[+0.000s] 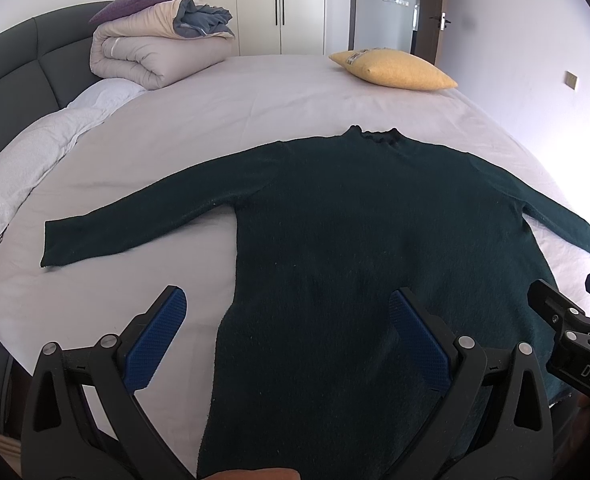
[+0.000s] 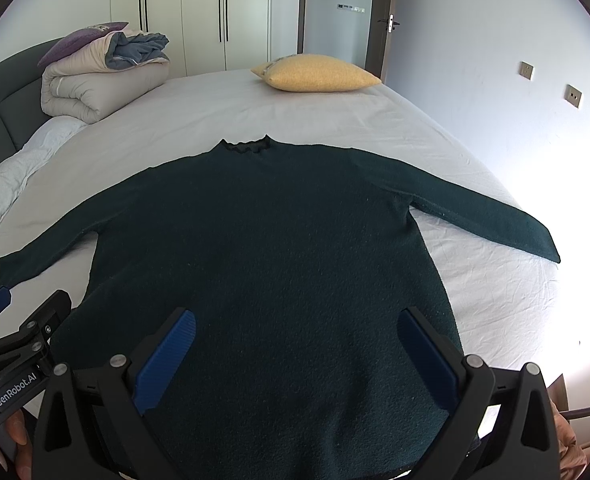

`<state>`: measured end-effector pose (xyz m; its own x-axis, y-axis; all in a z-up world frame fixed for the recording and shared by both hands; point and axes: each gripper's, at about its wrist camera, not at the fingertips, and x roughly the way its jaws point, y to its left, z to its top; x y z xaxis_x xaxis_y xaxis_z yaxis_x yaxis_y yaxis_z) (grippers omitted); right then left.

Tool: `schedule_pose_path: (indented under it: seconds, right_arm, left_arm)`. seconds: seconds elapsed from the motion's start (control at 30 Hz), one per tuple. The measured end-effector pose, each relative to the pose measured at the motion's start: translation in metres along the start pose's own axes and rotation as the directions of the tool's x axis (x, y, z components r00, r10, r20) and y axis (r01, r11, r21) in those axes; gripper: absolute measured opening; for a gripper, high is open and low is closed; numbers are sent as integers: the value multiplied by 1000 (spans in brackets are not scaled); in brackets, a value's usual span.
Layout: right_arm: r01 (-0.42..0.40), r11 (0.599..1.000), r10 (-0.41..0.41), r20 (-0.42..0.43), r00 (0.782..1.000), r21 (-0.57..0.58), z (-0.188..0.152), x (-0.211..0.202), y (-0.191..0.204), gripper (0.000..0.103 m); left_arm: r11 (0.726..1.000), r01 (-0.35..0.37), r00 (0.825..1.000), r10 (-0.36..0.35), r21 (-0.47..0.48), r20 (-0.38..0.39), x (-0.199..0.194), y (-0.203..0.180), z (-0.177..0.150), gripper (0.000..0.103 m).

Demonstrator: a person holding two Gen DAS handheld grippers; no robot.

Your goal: Fold small clothes

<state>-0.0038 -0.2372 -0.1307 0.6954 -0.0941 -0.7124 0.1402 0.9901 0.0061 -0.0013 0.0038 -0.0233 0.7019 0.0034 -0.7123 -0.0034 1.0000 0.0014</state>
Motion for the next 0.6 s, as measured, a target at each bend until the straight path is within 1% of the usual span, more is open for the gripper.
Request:
schedule_pose_path:
  seconds: [0.43,0.6]
  right_arm:
    - [0,1000,0,-5,1000,1,-3,3,-1,103]
    - [0,1000,0,-6,1000,0,-5,4,-1,103]
  left_arm:
    - [1000,15,1000,-15,2,-7,2,-1,1,103]
    - [999,36,999,-36,2,-19,5,-2,0,103]
